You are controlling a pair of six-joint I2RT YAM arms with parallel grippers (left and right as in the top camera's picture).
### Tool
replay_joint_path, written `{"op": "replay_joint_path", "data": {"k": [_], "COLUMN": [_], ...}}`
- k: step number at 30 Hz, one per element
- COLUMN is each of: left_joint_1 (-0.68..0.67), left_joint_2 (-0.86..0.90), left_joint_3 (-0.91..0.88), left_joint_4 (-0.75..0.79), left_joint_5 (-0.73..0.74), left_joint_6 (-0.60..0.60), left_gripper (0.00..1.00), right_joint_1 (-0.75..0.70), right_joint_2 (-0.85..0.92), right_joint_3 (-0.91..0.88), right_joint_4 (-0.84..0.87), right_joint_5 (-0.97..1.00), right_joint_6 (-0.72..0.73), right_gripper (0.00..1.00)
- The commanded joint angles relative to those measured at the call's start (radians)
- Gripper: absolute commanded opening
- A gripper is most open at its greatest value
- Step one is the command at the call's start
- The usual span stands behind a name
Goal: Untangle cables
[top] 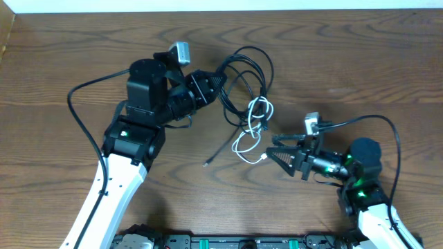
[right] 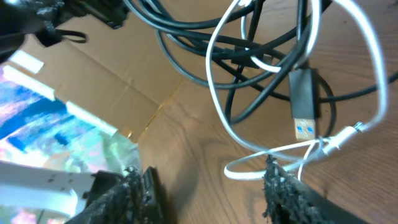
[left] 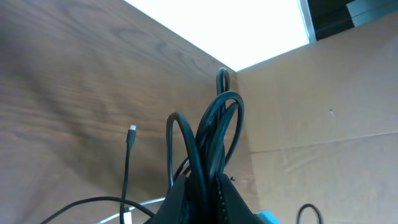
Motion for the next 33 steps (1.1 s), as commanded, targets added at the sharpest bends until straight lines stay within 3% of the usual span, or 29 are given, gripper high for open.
{"op": "replay_joint_path", "data": {"k": [1, 10, 14, 16, 21, 27, 33], "left_joint_1": [-0.026, -0.084, -0.093, -0.093, -0.093, -0.093, -0.093], "left_joint_2": [-0.009, -0.009, -0.009, -0.009, -0.009, -0.009, -0.008], "left_joint_3": [0.016, 0.015, 0.015, 0.016, 0.016, 0.016, 0.016], "left_joint_4": [0.005, 0.005, 0.005, 0.005, 0.004, 0.005, -0.009], "left_joint_5": [-0.006, -0.006, -0.006, -0.007, -0.012, -0.01, -0.013], "left_joint_6": [-0.063, -0.122, -0.122, -0.121, -0.068, -0.035, 0.25], "left_gripper": [0.08, 0.08, 0.07, 0.07, 0.08, 0.08, 0.08], "right_joint_1": [0.07, 0.238, 0.27, 0.275, 0.275, 0.275, 0.263], "right_joint_2": [0.01, 0.044, 0.045, 0.045, 0.045, 0.045, 0.044], "right_joint_3": [0.005, 0.005, 0.005, 0.005, 0.005, 0.005, 0.005], "right_joint_4": [-0.014, -0.039, -0.039, -0.028, 0.163, 0.257, 0.324], "right_joint_5": [0.169, 0.506, 0.514, 0.483, 0.341, 0.279, 0.023], "right_joint_6": [-0.056, -0.082, -0.056, 0.008, 0.208, 0.257, 0.264], "right_gripper": [0.56, 0.41, 0.21, 0.02, 0.01, 0.01, 0.01]}}
